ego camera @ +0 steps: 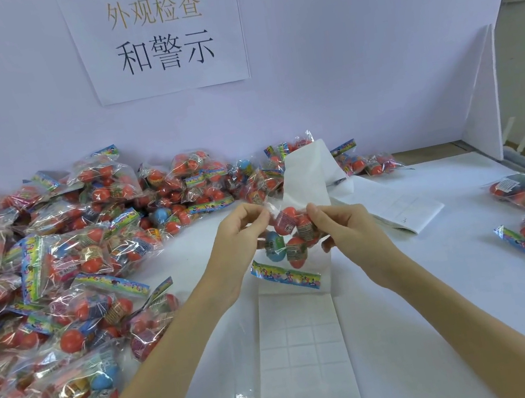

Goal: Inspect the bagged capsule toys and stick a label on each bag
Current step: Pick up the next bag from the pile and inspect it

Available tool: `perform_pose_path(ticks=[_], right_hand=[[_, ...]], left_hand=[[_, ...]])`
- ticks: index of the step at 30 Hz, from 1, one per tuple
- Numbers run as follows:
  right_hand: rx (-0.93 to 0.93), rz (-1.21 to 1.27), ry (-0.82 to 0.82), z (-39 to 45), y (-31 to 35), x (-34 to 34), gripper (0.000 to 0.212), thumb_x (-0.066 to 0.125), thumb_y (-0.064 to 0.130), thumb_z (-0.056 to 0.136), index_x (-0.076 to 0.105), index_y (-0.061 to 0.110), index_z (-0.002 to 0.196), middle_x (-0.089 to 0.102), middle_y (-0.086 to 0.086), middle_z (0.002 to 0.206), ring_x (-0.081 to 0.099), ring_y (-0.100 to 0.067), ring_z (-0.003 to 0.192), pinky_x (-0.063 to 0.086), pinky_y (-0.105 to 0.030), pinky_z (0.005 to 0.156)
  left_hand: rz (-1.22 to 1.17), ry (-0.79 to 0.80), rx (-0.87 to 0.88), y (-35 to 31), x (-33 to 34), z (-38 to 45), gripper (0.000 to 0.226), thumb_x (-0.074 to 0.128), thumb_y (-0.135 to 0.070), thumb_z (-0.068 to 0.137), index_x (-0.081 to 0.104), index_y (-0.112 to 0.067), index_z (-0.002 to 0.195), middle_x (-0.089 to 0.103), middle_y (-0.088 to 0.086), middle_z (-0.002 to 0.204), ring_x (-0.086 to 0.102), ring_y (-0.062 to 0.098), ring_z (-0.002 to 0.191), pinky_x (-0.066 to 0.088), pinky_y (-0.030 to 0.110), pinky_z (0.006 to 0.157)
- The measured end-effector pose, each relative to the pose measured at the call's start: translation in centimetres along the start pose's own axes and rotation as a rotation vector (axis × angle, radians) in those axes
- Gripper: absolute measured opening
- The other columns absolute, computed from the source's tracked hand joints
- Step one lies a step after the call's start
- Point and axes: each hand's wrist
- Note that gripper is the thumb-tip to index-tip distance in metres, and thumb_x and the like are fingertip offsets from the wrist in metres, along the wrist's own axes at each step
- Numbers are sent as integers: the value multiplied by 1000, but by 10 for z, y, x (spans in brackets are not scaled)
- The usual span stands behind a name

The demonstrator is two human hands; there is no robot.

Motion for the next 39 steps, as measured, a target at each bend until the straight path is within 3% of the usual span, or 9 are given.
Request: perform_pose_path(ticks=[7,14,17,20,24,28,33,36,39], right_hand=[[-16,-45,46,-1,2,1,27,53,32,107,79,34,100,77,-6,82,62,-1,64,53,-20,59],[45,-4,60,0,1,1,36,49,42,107,80,26,99,78,0,79,67,-4,66,54,-20,61],[111,71,179,0,2,2,41,57,54,96,73,20,114,81,-2,97,77,-14,87,61,-28,78],[120,63,219,0,0,0,37,74,39,93,63,15,120,81,-5,102,78,-20,96,59,-35,93],[39,-8,213,-2,2,-3,14,75,36,95,71,29,107,77,-11,96,74,-21,90,57,-25,81],[15,-27,174,-2,2,-1,27,67,49,92,81,27,99,80,1,95,76,-13,91,59,-23,78],[-7,-99,119,0,-2,2,36,51,42,106,83,29,97,79,-3,92,66,-13,73,59,-30,69],[-42,-133,37,1,-3,1,30,54,45,102,72,30,120,76,-7,99,70,-11,70,63,-34,72],[104,-114,-55,4,-3,-5,63,58,67,86,70,11,111,75,-7,91,73,-25,72,62,-46,70]], left_hand=[[4,-30,22,-4,1,-3,13,68,-19,100,69,-9,92,72,14,96,64,18,83,54,29,74],[-112,-43,-22,-2,4,-4,13,68,-15,99,70,-11,87,67,11,89,62,21,87,56,32,82],[-141,-113,-9,-1,1,-3,13,66,-14,101,71,-8,90,69,12,89,62,22,86,56,35,86],[-127,-119,-5,-4,-3,-1,9,64,-10,102,69,-6,108,72,10,99,69,19,84,57,28,76],[34,28,56,-8,-6,-1,19,64,-20,102,69,-22,120,72,0,113,69,14,99,53,24,83],[9,22,74,-8,-3,-4,18,67,-26,100,79,-13,103,76,14,95,69,22,79,56,24,68],[-119,-25,40,-8,-3,-4,16,68,-22,100,80,-11,96,76,5,89,66,15,74,53,21,59],[-127,-125,170,-9,1,-6,12,70,-20,98,82,-20,97,77,2,91,68,10,75,55,19,68],[-12,-161,384,-8,1,-5,15,72,-17,95,82,-21,105,69,8,113,67,19,101,57,30,85]])
Point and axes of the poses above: each hand's wrist, its own z-axis towards the middle knuckle, its own x-axis out of the palm, y = z × x
